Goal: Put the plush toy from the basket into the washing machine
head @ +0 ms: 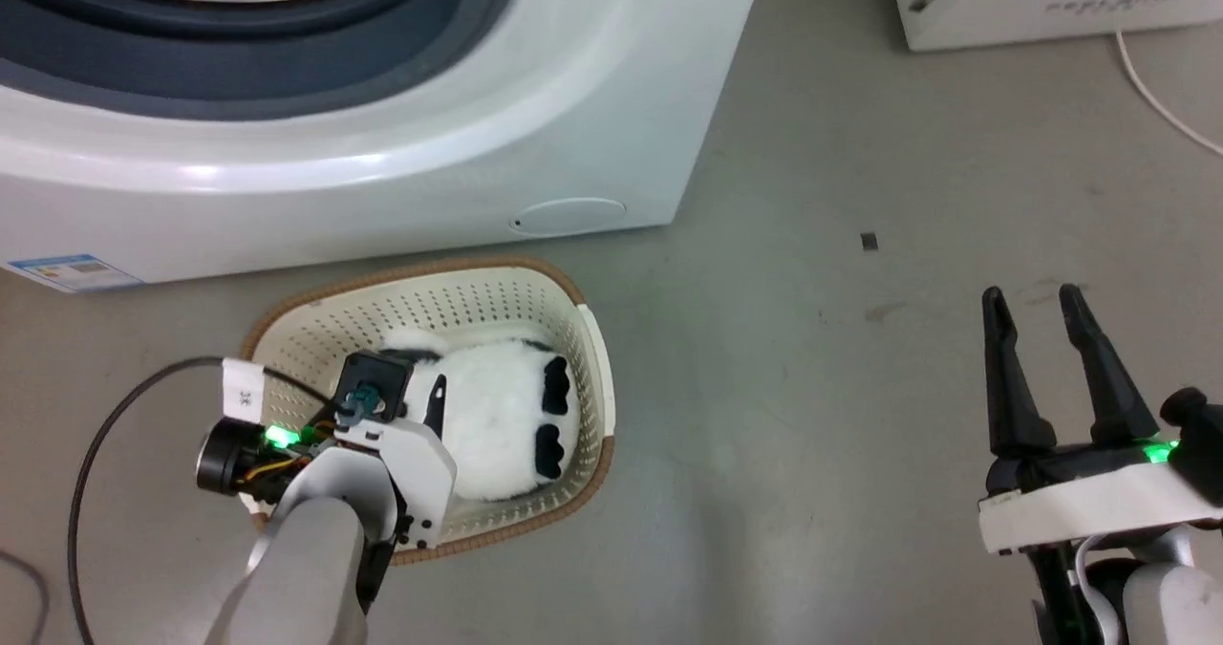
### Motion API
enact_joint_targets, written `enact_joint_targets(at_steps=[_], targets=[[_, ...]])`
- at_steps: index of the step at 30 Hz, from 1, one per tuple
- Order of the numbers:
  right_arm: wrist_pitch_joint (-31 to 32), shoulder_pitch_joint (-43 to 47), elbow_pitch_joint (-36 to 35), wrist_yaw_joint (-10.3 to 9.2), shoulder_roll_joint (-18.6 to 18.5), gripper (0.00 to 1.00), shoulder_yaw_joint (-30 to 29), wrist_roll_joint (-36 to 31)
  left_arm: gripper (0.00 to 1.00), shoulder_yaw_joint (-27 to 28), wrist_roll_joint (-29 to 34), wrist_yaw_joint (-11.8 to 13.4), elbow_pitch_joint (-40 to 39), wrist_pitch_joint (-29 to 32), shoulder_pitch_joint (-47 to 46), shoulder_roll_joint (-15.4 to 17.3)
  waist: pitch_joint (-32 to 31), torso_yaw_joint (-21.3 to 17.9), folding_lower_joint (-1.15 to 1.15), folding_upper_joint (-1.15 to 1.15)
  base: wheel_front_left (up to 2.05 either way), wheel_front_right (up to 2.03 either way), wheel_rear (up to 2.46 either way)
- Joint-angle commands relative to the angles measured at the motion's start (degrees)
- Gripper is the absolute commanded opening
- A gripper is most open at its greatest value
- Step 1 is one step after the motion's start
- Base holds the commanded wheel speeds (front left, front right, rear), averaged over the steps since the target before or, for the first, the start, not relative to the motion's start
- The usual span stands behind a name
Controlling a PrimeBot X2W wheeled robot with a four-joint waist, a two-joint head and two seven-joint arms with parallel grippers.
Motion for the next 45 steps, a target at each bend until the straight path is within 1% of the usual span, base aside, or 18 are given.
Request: enact_joint_targets(at_steps=[1,14,23,30,45], targets=[[-0.6,-1.4,-0.7,-0.01,0.0,1.0,-0.1,0.8,1.0,-0.6,0.4,-0.3,1.5,0.5,-2.1,0.7,1.8,-0.8,0.0,0.0,0.0,0.0,0.0],[-2.1,-4.0,-3.0,-0.02,0.0,1.0,0.2,4.1,1.0,-3.8,0.2,-2.3,9.2,7.3,-9.7,3.3,10.1,-3.1,0.0,0.0,0.0,0.0,0.0],[-3.2,-5.6,-4.5,-0.02,0.0,1.0,0.4,6.8,1.0,-6.0,-0.2,-3.2,14.5,10.1,-15.4,4.6,15.7,-4.7,0.0,0.0,0.0,0.0,0.0],[-4.1,-7.1,-5.9,-0.03,0.0,1.0,0.4,9.2,1.0,-6.9,-1.7,-3.1,19.2,11.0,-20.2,5.8,20.6,-6.2,0.0,0.0,0.0,0.0,0.0],[-5.9,-9.2,-7.7,-0.03,0.0,1.0,0.1,13.4,1.0,-10.1,-3.3,-2.9,28.0,12.2,-27.8,7.6,28.3,-8.5,0.0,0.0,0.0,0.0,0.0]])
